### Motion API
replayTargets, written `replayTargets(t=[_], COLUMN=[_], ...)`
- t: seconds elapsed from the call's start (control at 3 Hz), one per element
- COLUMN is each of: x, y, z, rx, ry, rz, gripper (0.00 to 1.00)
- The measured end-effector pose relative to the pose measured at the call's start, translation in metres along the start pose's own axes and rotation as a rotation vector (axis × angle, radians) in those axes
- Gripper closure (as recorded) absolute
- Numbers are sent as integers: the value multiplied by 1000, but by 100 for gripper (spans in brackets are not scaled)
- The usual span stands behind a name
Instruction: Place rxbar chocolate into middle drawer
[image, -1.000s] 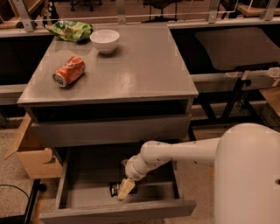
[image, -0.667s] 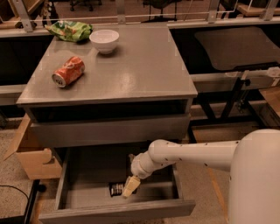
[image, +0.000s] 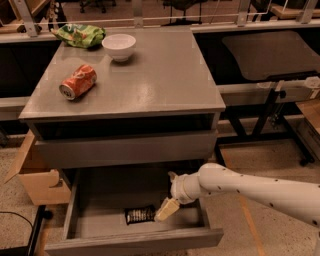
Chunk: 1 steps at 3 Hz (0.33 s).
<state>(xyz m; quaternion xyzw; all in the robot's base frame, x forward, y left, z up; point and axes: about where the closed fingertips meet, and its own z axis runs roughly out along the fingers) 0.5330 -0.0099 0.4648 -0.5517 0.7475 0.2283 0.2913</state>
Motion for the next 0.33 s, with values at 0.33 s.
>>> replayTargets(t=[0.33], x=[20], y=[-1], z=[-36], rx=[63], ry=[-28], rz=[60], gripper=[0])
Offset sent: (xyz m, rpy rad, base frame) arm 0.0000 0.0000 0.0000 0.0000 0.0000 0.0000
